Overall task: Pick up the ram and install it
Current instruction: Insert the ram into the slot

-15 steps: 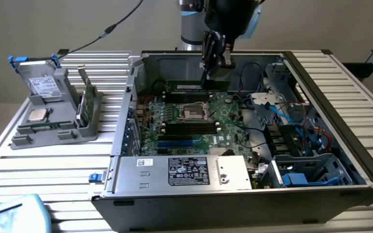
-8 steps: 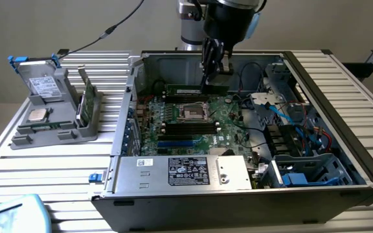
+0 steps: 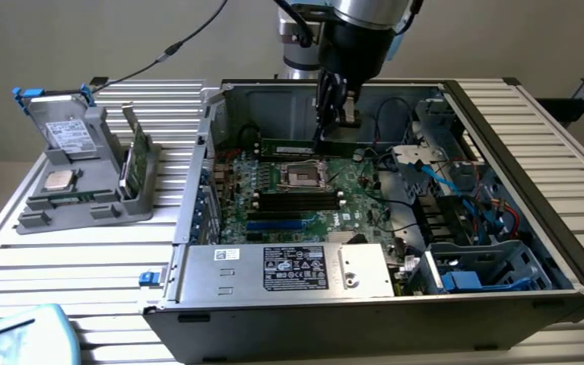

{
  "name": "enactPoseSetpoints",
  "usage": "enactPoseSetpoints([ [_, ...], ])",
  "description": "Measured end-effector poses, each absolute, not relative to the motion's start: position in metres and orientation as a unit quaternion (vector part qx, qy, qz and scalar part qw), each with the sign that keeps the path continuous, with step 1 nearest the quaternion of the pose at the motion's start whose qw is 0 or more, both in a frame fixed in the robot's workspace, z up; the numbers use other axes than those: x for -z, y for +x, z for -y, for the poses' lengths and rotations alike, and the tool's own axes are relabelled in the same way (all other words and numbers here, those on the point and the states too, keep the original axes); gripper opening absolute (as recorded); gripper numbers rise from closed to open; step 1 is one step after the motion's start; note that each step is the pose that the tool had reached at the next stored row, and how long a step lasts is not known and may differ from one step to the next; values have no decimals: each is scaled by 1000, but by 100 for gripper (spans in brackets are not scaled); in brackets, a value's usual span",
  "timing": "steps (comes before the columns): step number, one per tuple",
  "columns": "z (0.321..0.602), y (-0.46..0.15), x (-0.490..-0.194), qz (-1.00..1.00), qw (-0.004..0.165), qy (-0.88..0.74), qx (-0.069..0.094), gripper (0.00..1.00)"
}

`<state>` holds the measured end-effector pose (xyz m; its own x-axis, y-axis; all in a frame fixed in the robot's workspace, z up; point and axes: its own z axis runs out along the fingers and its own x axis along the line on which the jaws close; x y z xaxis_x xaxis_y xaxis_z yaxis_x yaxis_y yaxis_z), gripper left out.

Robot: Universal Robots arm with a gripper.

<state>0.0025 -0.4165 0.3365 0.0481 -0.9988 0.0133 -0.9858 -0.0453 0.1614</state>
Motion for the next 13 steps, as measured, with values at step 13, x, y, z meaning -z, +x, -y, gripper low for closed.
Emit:
enactPoseSetpoints([
  [13, 416, 3, -313, 688, 64, 721, 49, 14],
])
